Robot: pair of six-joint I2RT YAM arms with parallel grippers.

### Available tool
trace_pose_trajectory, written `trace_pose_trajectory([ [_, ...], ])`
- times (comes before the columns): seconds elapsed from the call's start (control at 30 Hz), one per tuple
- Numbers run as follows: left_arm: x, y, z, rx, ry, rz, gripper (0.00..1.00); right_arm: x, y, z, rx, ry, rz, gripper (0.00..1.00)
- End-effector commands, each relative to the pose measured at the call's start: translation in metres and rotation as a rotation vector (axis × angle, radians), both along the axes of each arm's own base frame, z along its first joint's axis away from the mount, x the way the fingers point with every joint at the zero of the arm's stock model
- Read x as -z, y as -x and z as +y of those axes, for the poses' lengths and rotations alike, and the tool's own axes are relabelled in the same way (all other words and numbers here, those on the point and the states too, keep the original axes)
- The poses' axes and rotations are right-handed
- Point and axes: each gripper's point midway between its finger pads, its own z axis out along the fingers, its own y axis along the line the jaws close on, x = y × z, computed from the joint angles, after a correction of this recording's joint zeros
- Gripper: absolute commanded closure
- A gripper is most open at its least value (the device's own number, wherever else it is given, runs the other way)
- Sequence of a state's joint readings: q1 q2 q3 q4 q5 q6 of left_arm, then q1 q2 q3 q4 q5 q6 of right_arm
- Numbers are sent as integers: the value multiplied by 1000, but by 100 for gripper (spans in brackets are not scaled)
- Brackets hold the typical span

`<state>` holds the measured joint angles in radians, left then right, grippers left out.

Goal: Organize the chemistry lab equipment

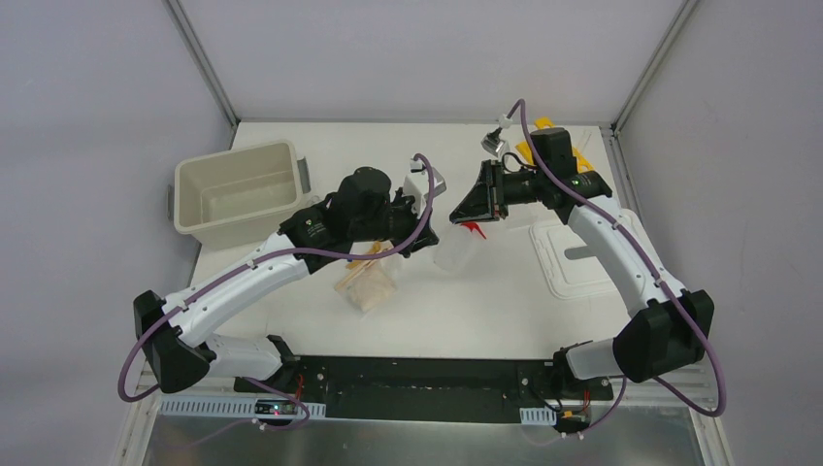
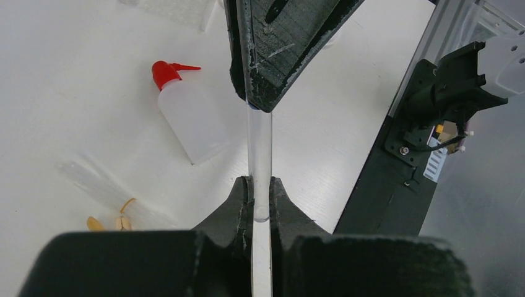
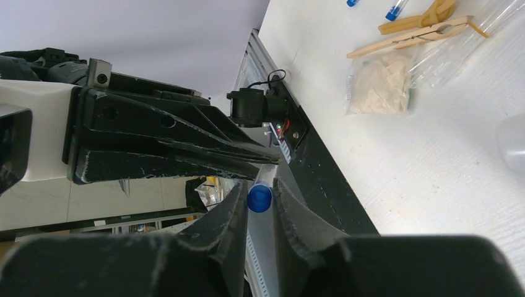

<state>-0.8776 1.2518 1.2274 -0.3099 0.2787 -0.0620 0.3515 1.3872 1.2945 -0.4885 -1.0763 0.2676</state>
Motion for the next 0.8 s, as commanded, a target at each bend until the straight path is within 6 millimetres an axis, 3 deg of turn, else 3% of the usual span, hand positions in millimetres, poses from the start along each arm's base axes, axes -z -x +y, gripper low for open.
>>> trace_pose_trajectory([
  [0.0,-19,-1,-2,-1,51,-56,100,-9,6,2,-41,-10,-14,82],
  [0.03,-20,-1,-2,-2,51,-57,100,-9,5,1,-38,-8,-18,86],
  [0.07,-20,-2,-2,-9,52,-53,90,-9,4,1,-33,-3,-26,88],
  [0.17,-16,-8,5,-74,47,-17,39,-7,-5,-4,10,48,-67,94],
  [0.2,-14,-11,11,-94,47,1,27,-7,-11,-8,30,65,-82,96],
  [0.3,-6,-29,37,-197,54,77,4,-3,-45,-37,166,174,-158,100],
  [0.4,1,-51,72,-314,56,129,1,13,-86,-83,331,373,-296,100],
  [0.57,4,-68,107,-426,49,108,1,49,-147,-153,571,716,-487,100],
  [0.77,14,-82,128,-529,84,187,1,74,-195,-182,727,848,-570,100],
])
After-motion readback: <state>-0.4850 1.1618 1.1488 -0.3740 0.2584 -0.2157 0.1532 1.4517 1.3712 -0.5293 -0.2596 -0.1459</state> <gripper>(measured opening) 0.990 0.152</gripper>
